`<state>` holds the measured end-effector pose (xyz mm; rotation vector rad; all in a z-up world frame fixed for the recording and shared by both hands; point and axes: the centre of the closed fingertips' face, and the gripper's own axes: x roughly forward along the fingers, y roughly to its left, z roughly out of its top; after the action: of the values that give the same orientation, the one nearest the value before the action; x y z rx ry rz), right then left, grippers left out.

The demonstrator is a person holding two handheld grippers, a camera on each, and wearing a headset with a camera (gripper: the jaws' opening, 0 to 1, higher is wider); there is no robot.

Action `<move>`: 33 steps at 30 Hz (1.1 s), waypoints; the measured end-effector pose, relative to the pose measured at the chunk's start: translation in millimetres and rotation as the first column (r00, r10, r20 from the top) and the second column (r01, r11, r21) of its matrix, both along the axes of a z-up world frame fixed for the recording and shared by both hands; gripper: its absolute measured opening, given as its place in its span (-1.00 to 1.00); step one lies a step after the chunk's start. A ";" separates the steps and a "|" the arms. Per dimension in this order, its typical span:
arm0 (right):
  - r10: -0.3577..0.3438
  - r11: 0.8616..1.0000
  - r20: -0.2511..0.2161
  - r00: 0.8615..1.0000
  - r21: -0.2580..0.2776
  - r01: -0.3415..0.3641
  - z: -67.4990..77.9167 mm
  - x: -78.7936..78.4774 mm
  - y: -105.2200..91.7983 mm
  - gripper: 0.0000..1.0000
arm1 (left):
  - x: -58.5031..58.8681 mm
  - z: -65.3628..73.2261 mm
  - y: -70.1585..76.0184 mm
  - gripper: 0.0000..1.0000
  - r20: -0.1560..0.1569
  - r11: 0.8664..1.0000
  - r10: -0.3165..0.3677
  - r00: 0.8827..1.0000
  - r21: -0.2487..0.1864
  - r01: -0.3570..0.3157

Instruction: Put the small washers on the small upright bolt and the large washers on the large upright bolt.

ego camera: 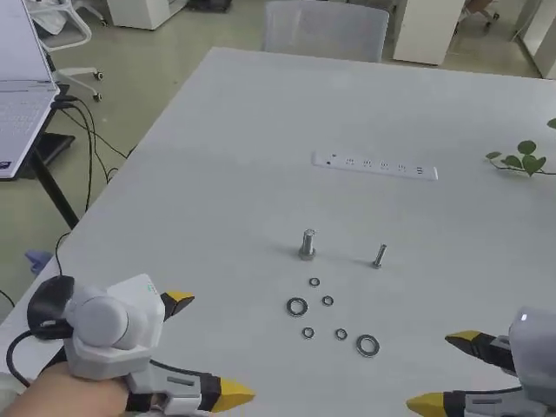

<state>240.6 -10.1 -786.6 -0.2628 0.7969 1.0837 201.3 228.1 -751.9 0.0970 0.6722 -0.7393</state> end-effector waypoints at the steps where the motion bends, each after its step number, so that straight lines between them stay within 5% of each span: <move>1: 0.005 1.000 0.001 1.000 -0.004 -0.005 -0.8 2.0 1.1 0.56 | 1.9 1.7 -1.6 0.98 0.014 1.000 -0.007 1.000 -0.006 0.007; 14: 0.080 0.992 0.023 0.997 -0.103 -0.078 -11.8 19.6 4.7 0.53 | 3.8 -5.1 -8.2 0.98 0.007 0.999 -0.033 0.999 -0.025 0.034; 24: 0.187 0.967 0.043 0.982 -0.183 -0.176 -19.6 28.9 24.4 0.49 | 4.8 -10.7 -5.8 0.96 0.035 0.999 -0.042 0.999 -0.023 0.043; 29: 0.216 0.956 0.037 0.976 -0.211 -0.203 -24.5 29.4 33.1 0.46 | 3.2 -16.3 -2.2 0.96 0.033 0.997 -0.081 0.996 0.017 0.080; 32: 0.224 0.955 0.034 0.974 -0.207 -0.213 -27.1 30.1 37.5 0.43 | -1.5 -26.3 1.8 0.98 0.026 0.984 -0.141 0.990 0.109 0.138; 33: 0.225 0.954 0.031 0.974 -0.209 -0.213 -28.4 30.5 38.1 0.43 | -1.5 -25.8 0.6 0.98 0.025 0.987 -0.132 0.991 0.091 0.129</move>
<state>271.1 28.0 -815.0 -0.5637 0.8447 1.1978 199.8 228.7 -777.7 0.2360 0.6737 -0.8319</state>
